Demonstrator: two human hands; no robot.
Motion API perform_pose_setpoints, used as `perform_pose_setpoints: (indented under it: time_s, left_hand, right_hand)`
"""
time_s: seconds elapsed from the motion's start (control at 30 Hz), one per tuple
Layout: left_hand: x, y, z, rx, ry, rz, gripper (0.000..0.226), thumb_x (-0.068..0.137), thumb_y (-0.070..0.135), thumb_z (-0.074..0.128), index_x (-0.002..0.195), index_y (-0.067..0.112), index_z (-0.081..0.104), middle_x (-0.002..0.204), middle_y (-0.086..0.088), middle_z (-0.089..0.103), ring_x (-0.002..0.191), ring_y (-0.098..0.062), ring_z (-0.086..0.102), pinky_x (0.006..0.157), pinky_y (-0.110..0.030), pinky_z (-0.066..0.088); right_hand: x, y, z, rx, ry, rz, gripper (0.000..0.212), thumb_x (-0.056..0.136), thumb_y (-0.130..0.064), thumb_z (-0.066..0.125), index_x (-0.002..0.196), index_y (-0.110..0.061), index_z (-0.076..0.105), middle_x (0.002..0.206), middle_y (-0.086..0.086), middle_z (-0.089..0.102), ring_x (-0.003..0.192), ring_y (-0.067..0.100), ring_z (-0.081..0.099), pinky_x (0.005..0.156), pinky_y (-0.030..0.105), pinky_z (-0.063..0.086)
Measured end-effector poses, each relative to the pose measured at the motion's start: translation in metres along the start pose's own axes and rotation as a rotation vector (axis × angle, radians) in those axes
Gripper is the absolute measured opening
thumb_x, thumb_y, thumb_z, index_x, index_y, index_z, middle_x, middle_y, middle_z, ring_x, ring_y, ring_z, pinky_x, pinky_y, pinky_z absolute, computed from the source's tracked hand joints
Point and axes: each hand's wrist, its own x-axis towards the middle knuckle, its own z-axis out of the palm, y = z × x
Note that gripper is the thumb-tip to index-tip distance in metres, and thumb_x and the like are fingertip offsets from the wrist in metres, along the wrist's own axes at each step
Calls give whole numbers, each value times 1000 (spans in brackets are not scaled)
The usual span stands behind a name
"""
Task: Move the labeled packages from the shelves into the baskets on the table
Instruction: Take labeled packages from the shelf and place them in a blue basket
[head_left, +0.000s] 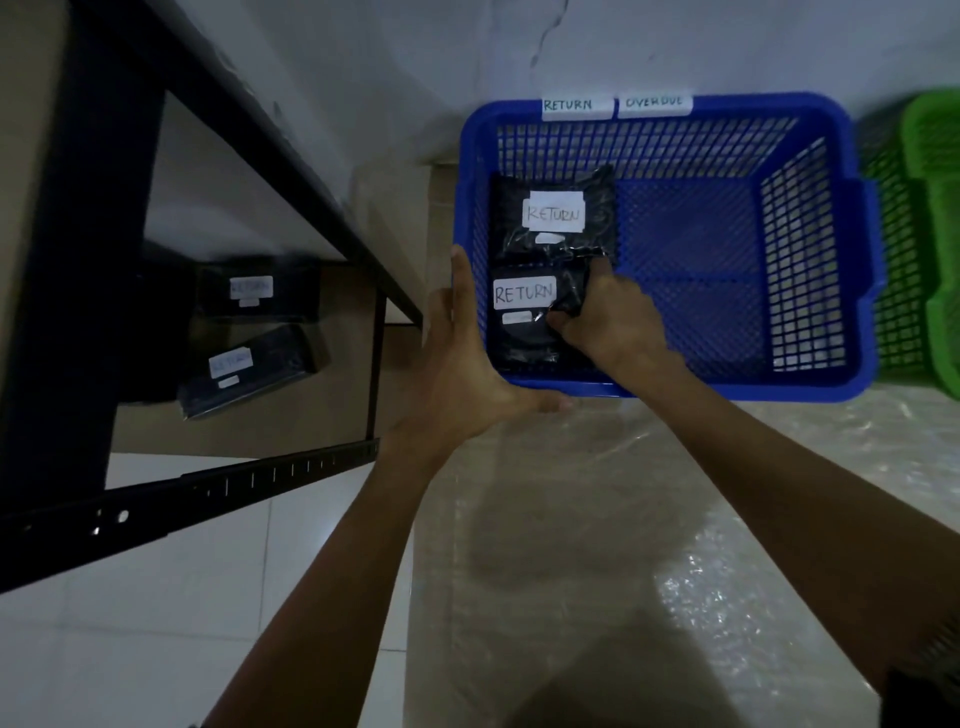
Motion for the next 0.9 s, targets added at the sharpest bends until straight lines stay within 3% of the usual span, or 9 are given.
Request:
perform_pose_setpoints:
  time_s: [0.2,0.4,0.57,0.9]
  left_hand:
    - [3,1,-1,32,-18,4,167,35,65,87,146,14,-27,139,-7,29,111,6,21,97,-26,29]
    - [0,4,-3,63,4,-32,165,35,67,85,147,17,-26,144,-7,27,120,1,23,98,-28,32]
    - [-1,8,-5,112,-10,-43,161,37,72,82,145,28,-28,156,-2,23,136,-16,33,93,-32,40]
    - [-1,7,-5,95,-43,-62,161,34,79,76,142,32,-33,157,0,21,138,-15,32,97,-36,42]
  right_hand:
    - [1,2,-2,70,-92,7,72,78,-34,74,132,-5,38,122,20,57,111,36,55,89,40,48]
    - [0,4,2,51,-121,11,70,83,-36,69,134,-6,33,121,21,57,110,37,55,88,41,48]
    - [-3,5,3,17,-130,3,70,86,-38,64,137,-6,28,120,21,57,108,37,56,83,39,46]
    - [-22,16,-15,113,-142,21,67,83,-44,66,133,-12,36,125,14,55,113,32,53,90,41,48]
